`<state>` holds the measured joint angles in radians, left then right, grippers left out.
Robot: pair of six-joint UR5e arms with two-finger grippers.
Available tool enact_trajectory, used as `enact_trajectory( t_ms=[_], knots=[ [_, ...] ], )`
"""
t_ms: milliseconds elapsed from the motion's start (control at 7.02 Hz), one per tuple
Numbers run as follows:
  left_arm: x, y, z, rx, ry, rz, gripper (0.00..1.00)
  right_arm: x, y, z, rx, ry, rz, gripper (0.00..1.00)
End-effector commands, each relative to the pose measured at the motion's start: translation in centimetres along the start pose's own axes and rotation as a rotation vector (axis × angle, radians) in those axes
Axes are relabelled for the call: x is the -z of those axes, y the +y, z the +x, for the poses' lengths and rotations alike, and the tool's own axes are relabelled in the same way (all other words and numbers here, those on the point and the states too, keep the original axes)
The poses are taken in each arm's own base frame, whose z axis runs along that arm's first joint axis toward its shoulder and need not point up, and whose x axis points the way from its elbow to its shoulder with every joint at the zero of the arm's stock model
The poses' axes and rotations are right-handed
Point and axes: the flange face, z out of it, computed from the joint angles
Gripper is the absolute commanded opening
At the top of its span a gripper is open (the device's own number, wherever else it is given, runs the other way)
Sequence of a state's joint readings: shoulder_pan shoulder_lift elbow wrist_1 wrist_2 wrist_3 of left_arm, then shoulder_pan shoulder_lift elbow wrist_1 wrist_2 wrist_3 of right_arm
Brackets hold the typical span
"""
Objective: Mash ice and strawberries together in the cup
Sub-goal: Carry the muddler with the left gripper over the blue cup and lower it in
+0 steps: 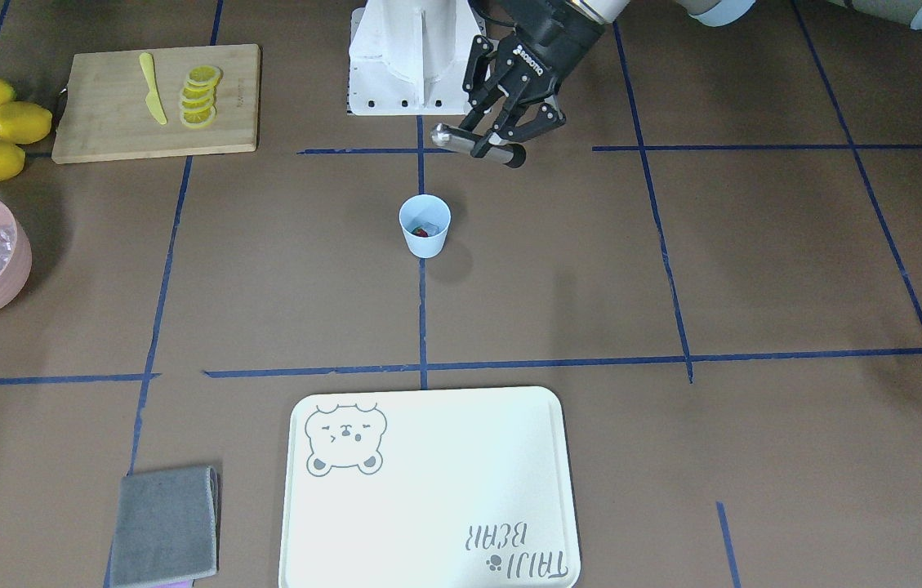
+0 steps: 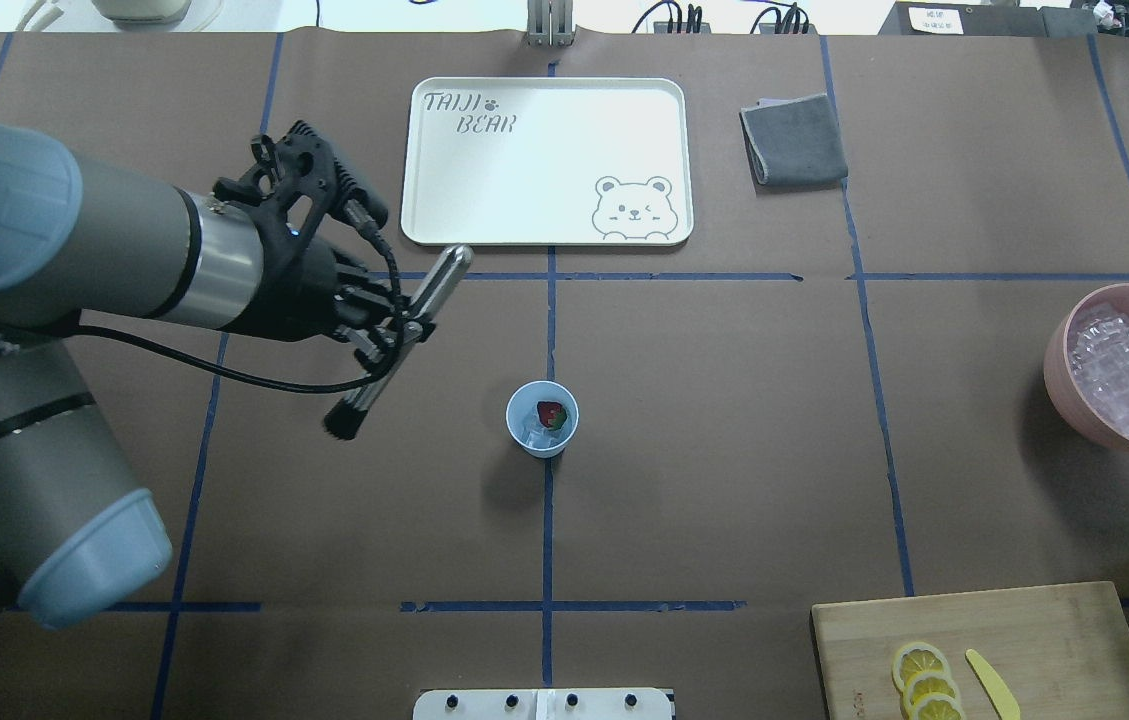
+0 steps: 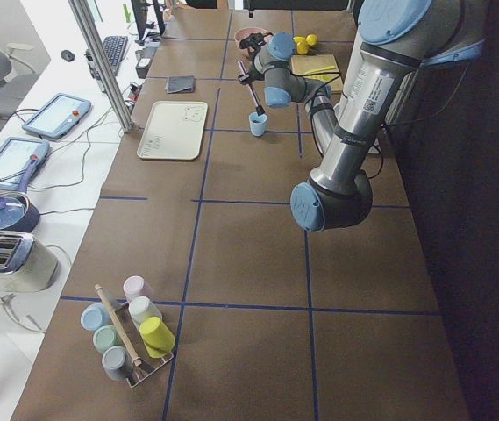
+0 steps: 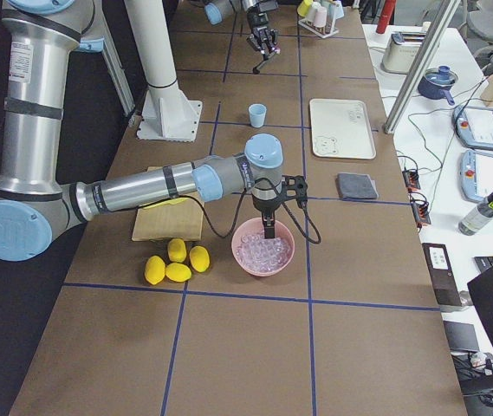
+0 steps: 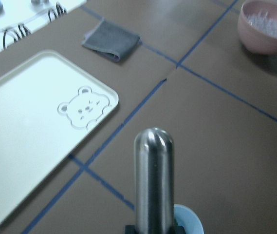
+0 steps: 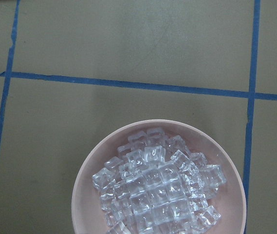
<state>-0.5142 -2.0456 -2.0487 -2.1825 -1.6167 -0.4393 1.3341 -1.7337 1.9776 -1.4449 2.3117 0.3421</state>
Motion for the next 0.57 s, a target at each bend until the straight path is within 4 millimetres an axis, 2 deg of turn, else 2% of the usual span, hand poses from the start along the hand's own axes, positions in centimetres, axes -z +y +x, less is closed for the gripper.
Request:
enact_trajectory(
  t_ms=[0,142,285,427],
  knots=[
    [-4.2,2.9,3.6,0.001,-0.097,0.264,0.03,0.5,0.0,0.1,-0.007,-0.008,0.006,0.99],
    [-6.6,5.6,3.0,0.013,-0.071,0.344,0.02,0.5,0.1,0.1,-0.006,-0.008,0.005,0.99],
    [-7.6,7.3,2.9,0.025,-0.038,0.392,0.01,0.5,0.1,0.1,-0.006,-0.008,0.005,0.99],
    [-7.5,7.5,3.0,0.027,-0.033,0.398,0.01,0.5,0.1,0.1,-0.006,-0.008,0.005,0.99]
  ],
)
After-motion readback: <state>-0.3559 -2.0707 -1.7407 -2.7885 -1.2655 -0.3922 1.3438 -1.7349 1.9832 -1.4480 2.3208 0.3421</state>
